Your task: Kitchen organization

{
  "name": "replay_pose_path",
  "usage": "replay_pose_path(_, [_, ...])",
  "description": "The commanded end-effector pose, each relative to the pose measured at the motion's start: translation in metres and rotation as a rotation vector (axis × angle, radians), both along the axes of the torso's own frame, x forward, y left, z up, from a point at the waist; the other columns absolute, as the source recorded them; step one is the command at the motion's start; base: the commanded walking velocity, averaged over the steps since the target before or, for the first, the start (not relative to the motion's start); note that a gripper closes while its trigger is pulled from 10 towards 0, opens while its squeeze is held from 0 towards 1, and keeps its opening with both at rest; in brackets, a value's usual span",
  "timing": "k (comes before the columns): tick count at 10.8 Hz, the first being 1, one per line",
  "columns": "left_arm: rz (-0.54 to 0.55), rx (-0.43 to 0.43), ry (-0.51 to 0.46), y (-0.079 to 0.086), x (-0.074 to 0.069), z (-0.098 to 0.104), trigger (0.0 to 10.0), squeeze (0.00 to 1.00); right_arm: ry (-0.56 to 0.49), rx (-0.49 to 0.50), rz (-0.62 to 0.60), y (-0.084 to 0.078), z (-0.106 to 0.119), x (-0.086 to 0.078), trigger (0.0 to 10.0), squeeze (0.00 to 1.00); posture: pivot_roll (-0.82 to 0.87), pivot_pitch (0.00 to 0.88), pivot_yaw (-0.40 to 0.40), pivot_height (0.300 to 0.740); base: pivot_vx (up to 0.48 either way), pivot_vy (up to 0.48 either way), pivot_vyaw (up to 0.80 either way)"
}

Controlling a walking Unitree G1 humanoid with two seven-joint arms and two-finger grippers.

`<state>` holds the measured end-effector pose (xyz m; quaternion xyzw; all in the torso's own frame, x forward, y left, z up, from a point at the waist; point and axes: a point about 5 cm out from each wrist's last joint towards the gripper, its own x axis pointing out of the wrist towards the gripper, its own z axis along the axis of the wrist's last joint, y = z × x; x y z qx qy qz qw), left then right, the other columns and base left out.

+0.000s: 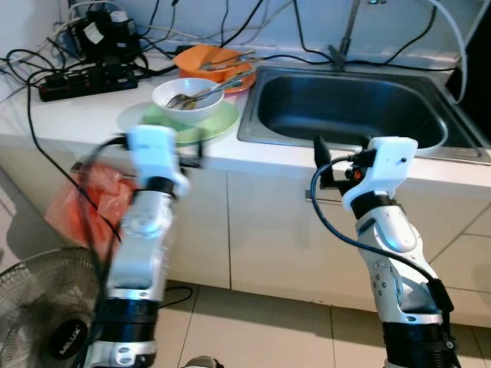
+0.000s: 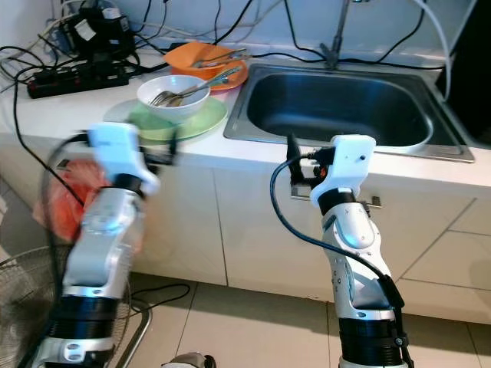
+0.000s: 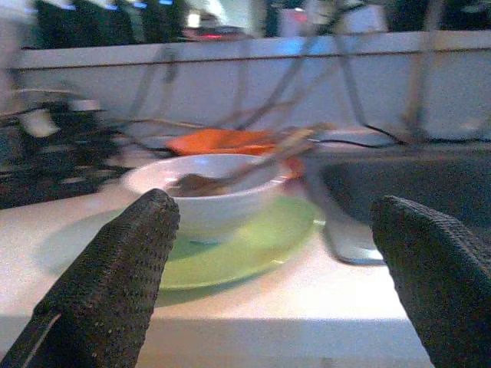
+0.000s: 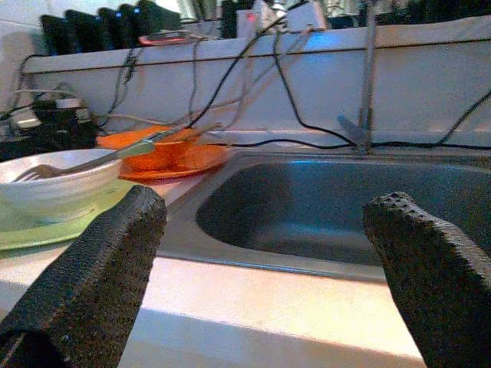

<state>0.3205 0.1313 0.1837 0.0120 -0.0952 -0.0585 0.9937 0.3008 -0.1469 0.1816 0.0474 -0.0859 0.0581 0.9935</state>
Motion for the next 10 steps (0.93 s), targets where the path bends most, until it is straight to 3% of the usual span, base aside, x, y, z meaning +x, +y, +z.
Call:
replay_pose_path(1, [-0.028, -0.001, 0.017, -0.004, -0.002, -0.002, 10.0, 0.0, 0.0, 0.01, -0.016, -0.002, 0.002, 0.001, 10.0, 0.0, 0.1, 0.0, 0.016, 0.74, 0.0, 0.0, 0.0])
replay_pose_path(4, [-0.053, -0.009, 0.037, -0.009, -0.003, -0.005, 10.0, 0.0, 0.015, 0.007, -0.009, 0.0, 0.0, -0.001, 10.0, 0.0, 0.09, 0.0, 0.012, 0.74, 0.0, 0.0, 0.0])
replay_pose_path(6, [-0.068, -0.005, -0.038, -0.009, -0.004, 0.011, 10.0, 0.0, 0.008, 0.008, -0.007, -0.001, 0.002, -0.002, 10.0, 0.0, 0.1, 0.0, 0.003, 0.74, 0.0, 0.0, 0.0])
replay_pose_path(7, [-0.007, -0.045, -0.072, -0.004, -0.005, 0.017, 10.0, 0.0, 0.019, 0.022, -0.016, -0.001, 0.0, -0.003, 10.0, 0.0, 0.1, 0.0, 0.0, 0.74, 0.0, 0.0, 0.0])
replay_pose_path(10, [0.113, -0.133, -0.03, 0.009, -0.005, 0.009, 10.0, 0.0, 0.025, 0.017, -0.015, -0.001, 0.0, -0.002, 10.0, 0.0, 0.1, 0.0, -0.005, 0.74, 0.0, 0.0, -0.17])
